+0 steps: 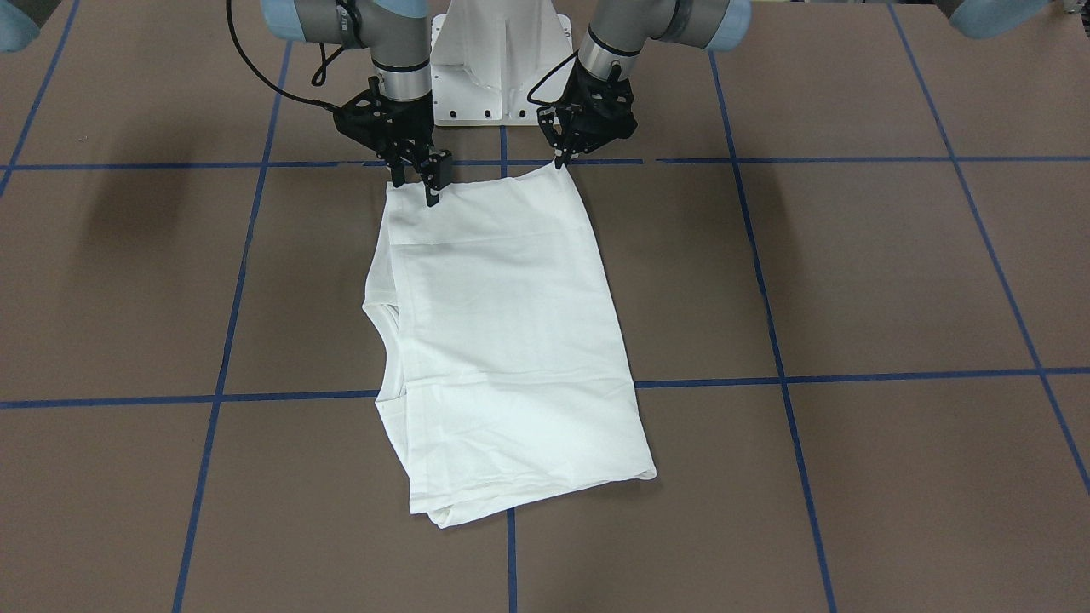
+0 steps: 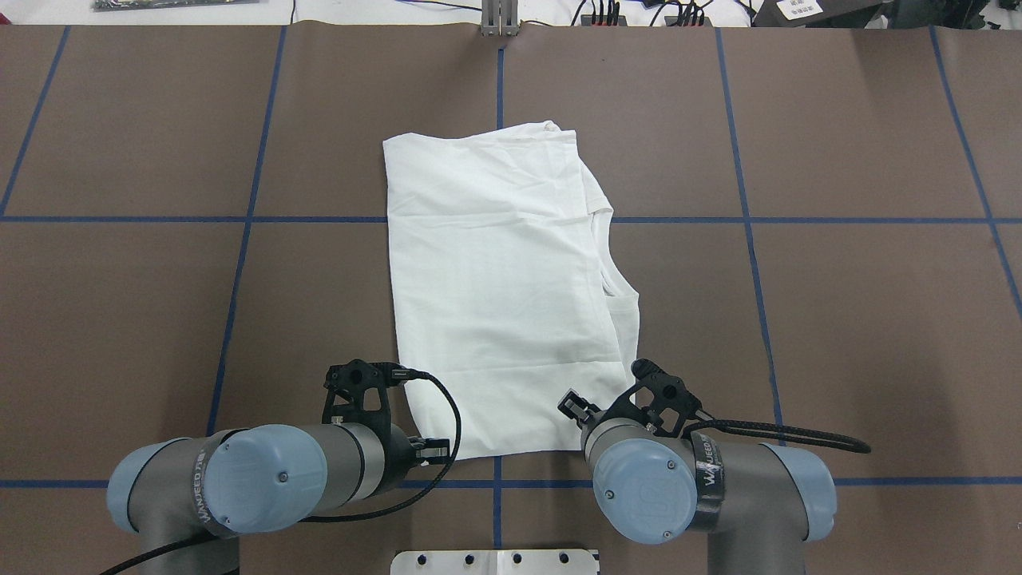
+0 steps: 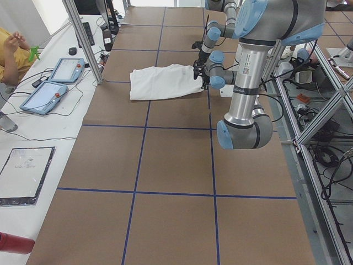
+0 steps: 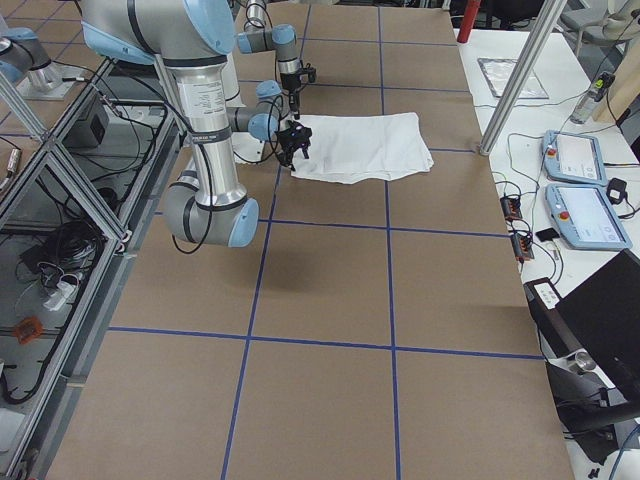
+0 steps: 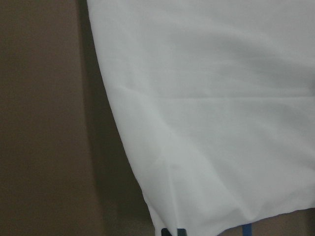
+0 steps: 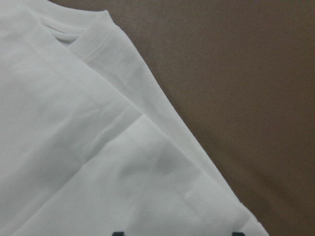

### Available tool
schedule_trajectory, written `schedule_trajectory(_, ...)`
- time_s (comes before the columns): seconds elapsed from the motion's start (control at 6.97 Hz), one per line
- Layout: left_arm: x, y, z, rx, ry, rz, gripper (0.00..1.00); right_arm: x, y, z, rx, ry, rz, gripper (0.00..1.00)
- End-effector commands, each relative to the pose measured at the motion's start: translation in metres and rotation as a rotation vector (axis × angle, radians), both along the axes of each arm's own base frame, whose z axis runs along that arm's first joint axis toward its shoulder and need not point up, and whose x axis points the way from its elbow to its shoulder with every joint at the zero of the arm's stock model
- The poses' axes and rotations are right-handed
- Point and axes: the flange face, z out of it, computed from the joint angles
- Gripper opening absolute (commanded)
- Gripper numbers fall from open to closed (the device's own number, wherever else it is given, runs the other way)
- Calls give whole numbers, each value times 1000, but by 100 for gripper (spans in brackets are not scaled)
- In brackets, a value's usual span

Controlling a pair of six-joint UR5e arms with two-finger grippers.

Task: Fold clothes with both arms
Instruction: 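Lower the right gripper onto the near corner beside the left gripper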

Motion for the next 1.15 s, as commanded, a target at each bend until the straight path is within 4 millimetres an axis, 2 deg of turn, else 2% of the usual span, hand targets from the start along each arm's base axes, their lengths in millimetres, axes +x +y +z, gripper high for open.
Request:
schedule_trajectory(0.0,0,-1,0,1,2,-2,0,-4,3,5,-8,9,2,79)
schedule_trajectory(0.43,-1,-1,-1,1,4,-2,0,-10,3,2,-14,4,9,77)
schedule_trajectory(0.72,-1,-1,-1,1,4,-2,0,-10,0,2,-9,3,18,69)
schedule_trajectory(0.86,-2,-1,-3,1,7,-2,0,-16,-2,-2,-2,4,26,67)
schedule_trajectory(1.0,-2,-1,-3,1,7,-2,0,-16,-6,-6,-2,-3,33,60)
